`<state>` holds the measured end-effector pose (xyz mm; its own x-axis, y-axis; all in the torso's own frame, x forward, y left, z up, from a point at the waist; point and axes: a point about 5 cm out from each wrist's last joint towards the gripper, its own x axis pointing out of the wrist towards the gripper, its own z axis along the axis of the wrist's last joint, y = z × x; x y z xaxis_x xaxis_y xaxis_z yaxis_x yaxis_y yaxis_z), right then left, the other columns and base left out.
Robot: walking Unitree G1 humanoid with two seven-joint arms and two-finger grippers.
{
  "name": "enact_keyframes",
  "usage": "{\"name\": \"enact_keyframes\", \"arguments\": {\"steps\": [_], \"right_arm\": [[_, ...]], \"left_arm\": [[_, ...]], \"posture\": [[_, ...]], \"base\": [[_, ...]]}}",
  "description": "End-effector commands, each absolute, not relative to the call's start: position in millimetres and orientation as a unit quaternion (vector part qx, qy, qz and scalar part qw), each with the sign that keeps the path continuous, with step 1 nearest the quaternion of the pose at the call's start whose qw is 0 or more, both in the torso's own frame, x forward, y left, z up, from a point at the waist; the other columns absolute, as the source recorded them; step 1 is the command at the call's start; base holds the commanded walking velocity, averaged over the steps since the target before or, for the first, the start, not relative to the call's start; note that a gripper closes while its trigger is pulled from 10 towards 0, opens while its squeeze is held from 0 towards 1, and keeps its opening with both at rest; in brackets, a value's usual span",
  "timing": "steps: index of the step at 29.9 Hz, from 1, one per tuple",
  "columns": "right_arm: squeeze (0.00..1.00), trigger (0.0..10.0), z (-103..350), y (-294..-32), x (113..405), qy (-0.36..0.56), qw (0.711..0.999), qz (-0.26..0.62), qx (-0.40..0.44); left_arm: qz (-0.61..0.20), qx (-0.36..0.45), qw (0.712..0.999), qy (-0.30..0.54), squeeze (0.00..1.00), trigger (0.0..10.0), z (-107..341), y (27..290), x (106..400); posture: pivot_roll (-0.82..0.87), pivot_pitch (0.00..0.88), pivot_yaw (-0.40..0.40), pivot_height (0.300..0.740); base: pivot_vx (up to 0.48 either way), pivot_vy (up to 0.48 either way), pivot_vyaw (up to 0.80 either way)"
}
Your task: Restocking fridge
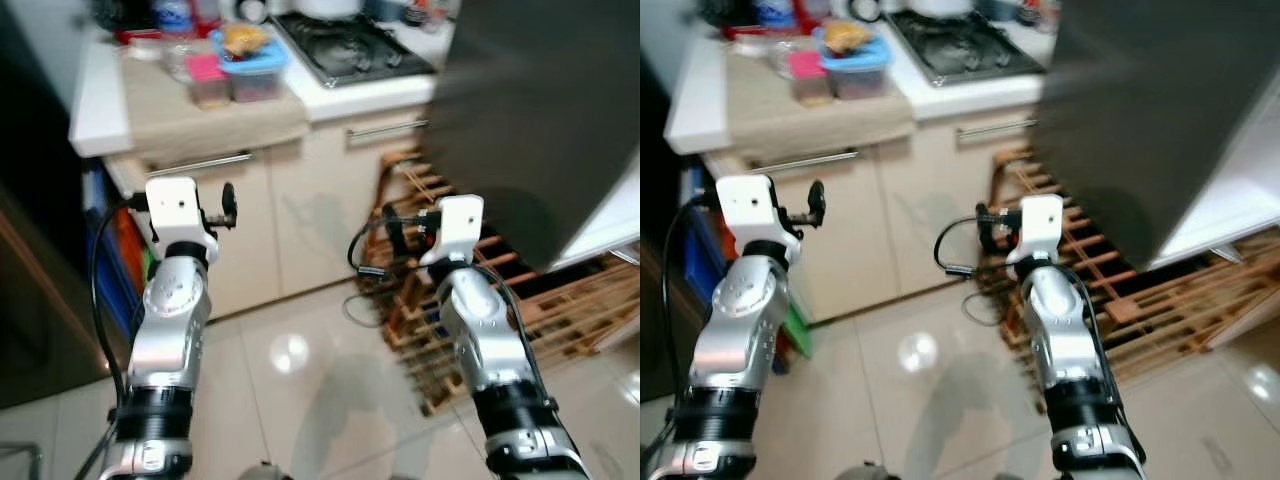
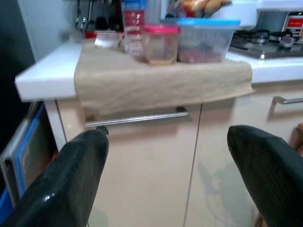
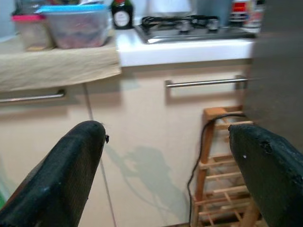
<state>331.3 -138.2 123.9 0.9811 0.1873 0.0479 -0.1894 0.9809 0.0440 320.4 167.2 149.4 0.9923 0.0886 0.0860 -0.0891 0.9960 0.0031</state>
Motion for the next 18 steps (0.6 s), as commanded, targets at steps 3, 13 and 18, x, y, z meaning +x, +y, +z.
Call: {"name": "enact_keyframes", "arguments": {"steps": [3, 13, 18], "right_arm": [[0.00, 10.0, 129.6, -141.3, 333.9, -0.028, 0.994, 0.103, 0.024], [0.00, 10.0, 133.7, -137.7, 337.8, -0.034, 0.992, 0.109, 0.057], [0.00, 10.0, 136.4, -135.3, 340.9, -0.026, 0.990, 0.110, 0.081]], "left_arm": [[0.036, 0.006, 0.998, -0.054, 0.00, 10.0, 155.2, 155.7, 320.1], [0.030, 0.012, 0.997, -0.068, 0.00, 10.0, 162.7, 152.6, 320.7], [0.041, 0.027, 0.997, -0.054, 0.00, 10.0, 158.8, 153.4, 323.9]], "posture": [[-0.05, 0.060, -0.044, 0.740], [-0.05, 0.033, -0.038, 0.740], [-0.06, 0.022, -0.043, 0.740]], "base": [[0.000, 0.000, 0.46], [0.000, -0.209, 0.39], [0.199, -0.409, 0.00]]}}
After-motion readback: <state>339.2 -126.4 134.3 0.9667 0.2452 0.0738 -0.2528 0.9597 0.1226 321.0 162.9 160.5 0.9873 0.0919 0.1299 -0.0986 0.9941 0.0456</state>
